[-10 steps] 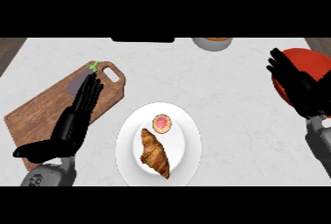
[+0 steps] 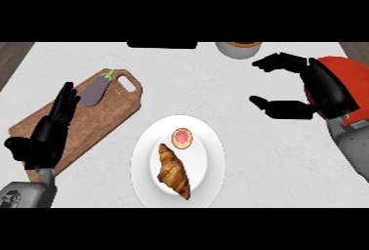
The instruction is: Pick the cupcake from the plate and place it in the bowl
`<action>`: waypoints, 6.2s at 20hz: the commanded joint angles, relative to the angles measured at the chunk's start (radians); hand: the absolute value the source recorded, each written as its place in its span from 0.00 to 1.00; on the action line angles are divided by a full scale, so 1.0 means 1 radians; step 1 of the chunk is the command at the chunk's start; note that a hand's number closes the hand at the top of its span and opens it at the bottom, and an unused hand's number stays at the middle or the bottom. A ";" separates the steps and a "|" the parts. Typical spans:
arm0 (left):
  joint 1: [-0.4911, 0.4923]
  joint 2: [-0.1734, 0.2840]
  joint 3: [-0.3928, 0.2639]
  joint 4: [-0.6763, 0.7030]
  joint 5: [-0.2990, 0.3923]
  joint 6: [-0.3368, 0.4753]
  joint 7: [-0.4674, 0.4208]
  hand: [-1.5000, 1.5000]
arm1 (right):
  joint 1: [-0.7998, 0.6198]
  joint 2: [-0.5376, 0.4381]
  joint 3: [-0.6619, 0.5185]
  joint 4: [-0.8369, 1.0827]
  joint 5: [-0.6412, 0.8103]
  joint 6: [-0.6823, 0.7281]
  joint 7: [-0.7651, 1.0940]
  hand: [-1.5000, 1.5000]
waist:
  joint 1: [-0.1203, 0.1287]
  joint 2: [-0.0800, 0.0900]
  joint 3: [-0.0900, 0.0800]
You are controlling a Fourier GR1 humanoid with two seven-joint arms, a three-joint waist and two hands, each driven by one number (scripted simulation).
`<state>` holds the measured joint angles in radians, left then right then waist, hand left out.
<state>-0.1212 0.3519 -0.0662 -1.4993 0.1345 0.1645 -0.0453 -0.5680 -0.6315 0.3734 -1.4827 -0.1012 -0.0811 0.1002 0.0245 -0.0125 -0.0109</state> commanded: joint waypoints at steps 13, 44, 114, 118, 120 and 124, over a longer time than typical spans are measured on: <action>-0.004 0.055 0.095 -0.056 -0.009 -0.017 0.163 0.50 | 0.193 0.146 0.226 -0.472 0.568 -0.123 0.499 0.00 | -0.024 0.011 0.010; -0.062 0.010 0.121 -0.039 -0.060 -0.042 0.191 0.50 | -0.390 0.559 0.188 0.292 0.347 0.706 0.815 0.00 | -0.016 0.013 0.011; -0.084 -0.082 0.205 -0.033 -0.154 -0.117 0.215 0.50 | -0.690 0.244 0.128 1.086 0.788 -0.230 0.990 1.00 | 0.004 0.021 0.009; -0.058 -0.098 0.186 -0.044 -0.162 -0.122 0.179 0.50 | -0.768 0.212 0.137 1.075 0.865 -0.330 1.057 1.00 | -0.005 0.014 0.010; -0.022 -0.111 0.184 -0.066 -0.164 -0.112 0.183 0.50 | -0.773 0.197 0.113 1.089 0.873 -0.353 1.063 1.00 | -0.004 0.014 0.010; -0.030 -0.104 0.181 -0.103 -0.175 -0.105 0.218 0.50 | -0.774 0.161 0.082 1.087 0.894 -0.362 1.077 1.00 | -0.014 0.010 0.011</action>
<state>-0.1562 0.2590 0.1339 -1.5561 -0.0226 0.0433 0.1386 -1.3263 -0.4483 0.4767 -0.4003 0.7641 -0.3592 1.0522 0.0149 0.0002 -0.0010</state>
